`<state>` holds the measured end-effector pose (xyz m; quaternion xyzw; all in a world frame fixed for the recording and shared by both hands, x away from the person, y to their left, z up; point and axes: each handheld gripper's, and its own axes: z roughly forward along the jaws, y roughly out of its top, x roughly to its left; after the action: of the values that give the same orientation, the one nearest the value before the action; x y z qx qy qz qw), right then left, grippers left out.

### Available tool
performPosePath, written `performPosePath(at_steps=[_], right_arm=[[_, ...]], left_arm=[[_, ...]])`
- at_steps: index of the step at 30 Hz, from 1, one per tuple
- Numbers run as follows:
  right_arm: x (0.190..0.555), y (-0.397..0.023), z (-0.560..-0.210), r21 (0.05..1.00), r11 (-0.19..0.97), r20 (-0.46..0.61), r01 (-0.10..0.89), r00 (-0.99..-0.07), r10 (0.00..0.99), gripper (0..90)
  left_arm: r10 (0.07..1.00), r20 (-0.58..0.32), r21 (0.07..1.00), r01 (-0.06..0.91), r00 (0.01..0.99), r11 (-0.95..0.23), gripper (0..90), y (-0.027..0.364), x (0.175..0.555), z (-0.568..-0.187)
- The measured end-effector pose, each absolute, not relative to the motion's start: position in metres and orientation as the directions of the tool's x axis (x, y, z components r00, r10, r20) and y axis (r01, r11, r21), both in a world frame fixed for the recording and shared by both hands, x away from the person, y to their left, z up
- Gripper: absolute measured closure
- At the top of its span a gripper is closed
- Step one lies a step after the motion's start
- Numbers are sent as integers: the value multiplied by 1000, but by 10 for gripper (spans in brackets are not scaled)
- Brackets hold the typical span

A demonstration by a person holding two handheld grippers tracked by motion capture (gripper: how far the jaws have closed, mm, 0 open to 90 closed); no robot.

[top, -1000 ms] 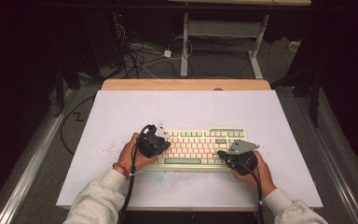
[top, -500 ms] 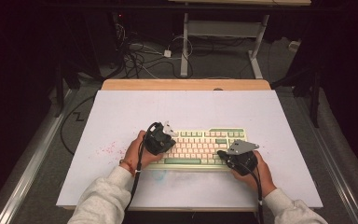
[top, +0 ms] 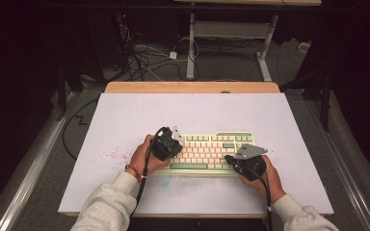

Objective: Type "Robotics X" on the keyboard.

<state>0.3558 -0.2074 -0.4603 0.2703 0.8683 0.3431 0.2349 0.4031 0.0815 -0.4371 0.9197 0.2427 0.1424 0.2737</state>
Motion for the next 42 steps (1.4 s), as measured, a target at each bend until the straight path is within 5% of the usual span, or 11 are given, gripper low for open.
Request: performPosePath(at_steps=[8, 12, 23, 42], right_arm=[[352, -217, -447, 756, 583, -211, 297, -733, 647, 900], [348, -220, -441, 768, 572, -208, 289, -732, 649, 900], [346, -224, -433, 781, 558, -202, 280, -732, 651, 900], [351, -220, -428, 789, 549, -194, 277, -735, 650, 900]], left_arm=[[527, 162, 666, 302, 834, -682, 826, 98, 388, -423], [540, 185, 710, 268, 821, -651, 714, 111, 378, -422], [582, 259, 747, 222, 771, -627, 239, 141, 350, -437], [615, 277, 741, 242, 738, -626, 167, 178, 322, -460]])
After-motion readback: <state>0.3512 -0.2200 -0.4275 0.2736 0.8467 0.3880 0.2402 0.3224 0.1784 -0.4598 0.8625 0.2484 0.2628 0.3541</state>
